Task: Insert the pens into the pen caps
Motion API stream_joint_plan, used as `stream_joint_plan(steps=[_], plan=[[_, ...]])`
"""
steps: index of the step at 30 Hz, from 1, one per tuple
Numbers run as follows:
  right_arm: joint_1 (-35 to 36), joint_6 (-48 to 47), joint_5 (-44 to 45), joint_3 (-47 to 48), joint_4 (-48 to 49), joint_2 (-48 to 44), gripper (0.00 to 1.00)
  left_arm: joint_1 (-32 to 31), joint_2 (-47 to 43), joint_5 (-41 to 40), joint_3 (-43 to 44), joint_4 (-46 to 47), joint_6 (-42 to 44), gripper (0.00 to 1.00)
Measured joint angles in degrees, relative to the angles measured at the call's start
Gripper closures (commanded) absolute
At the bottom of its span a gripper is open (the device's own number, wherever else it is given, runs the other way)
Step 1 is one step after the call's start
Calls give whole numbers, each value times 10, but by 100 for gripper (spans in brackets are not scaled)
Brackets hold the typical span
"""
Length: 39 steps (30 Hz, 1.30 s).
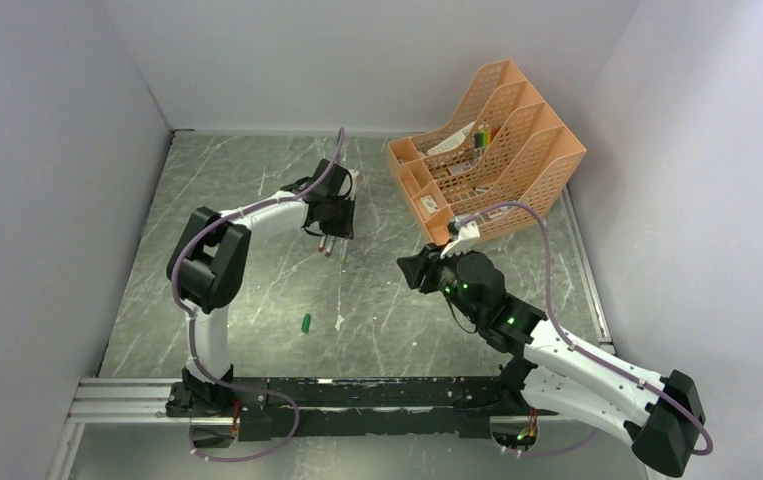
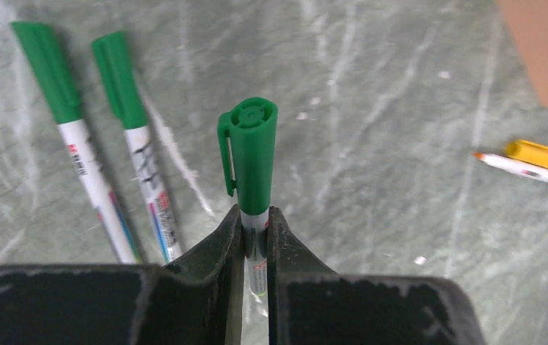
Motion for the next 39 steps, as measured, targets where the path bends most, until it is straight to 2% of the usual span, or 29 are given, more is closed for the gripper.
stream_joint_plan(steps=[4,13,27,31,36,39], plan=[[-1,4,-7,-4,1,1,62,10,28,-24,15,-20,-6,83],[-3,5,-10,-9,2,-10,63,10,60,-59,57,-44,-6,70],[-10,2,12,-6,-40,-7,62,10,64,-65,58,-53,-7,67],[-38,-10,22,39,-105,70,56,10,30,-47,52,-54,-6,66],[-93,-28,22,75,-157,164,39,10,-54,-14,51,-47,-6,64],[-117,-44,28,76,-173,204,36,10,-101,10,47,-35,-6,64]])
